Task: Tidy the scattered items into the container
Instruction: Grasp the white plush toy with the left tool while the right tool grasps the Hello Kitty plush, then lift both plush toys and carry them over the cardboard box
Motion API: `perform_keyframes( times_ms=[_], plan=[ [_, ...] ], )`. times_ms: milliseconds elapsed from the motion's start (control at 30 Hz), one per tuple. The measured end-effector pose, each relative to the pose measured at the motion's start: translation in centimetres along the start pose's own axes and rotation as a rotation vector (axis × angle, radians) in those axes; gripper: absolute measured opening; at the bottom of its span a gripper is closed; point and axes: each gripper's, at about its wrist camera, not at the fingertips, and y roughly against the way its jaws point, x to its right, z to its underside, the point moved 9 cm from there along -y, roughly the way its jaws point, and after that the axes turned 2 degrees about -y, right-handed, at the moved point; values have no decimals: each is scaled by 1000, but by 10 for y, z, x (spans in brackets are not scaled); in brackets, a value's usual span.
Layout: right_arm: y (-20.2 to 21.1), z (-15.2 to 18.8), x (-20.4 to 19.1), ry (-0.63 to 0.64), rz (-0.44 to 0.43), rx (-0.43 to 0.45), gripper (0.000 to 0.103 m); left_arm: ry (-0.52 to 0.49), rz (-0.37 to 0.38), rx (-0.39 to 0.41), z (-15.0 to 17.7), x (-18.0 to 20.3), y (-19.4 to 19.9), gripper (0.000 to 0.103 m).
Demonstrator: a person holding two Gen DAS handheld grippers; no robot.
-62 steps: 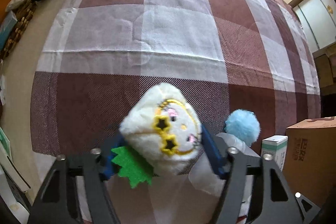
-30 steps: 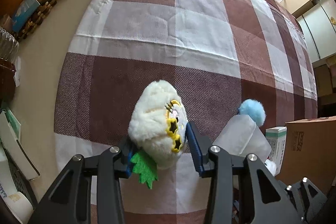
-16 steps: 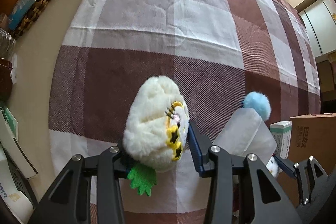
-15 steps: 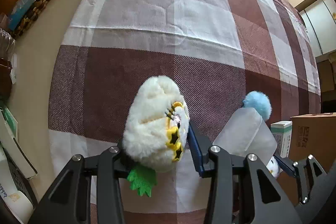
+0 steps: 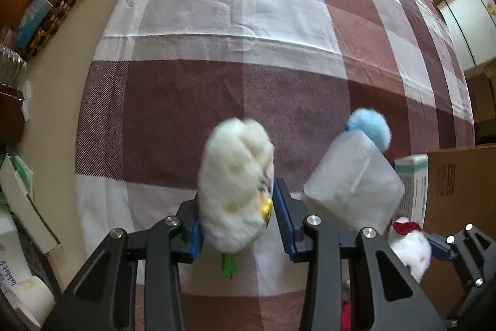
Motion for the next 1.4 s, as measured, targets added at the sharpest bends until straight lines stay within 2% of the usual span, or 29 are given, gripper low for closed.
perform_keyframes(
  times_ms=[233, 433, 500, 767, 967, 1133, 1267, 1400],
  plan=[
    [27, 5, 3, 7, -3, 39, 57, -35, -7, 16, 17, 16, 17, 40],
    [17, 15, 11, -31, -34, 19, 57, -23, -22, -4, 11, 8, -3, 40],
    [19, 18, 7, -43, -42, 16, 57, -23, -26, -16, 8, 5, -11, 36],
    [20, 22, 11, -56, -54, 17, 57, -27, -42, -9, 13, 1, -7, 32],
    [25, 22, 12, -58, -66, 23, 57, -67, -66, 14, 23, 11, 12, 32],
    [31, 21, 12, -52, -72, 30, 57, -67, -52, 37, 33, 19, 31, 32],
    [41, 22, 12, -47, -85, 43, 57, -91, -58, 72, 44, 31, 61, 32],
    [59, 25, 12, -45, -111, 62, 57, -120, -55, 71, 45, 41, 82, 32]
  ],
)
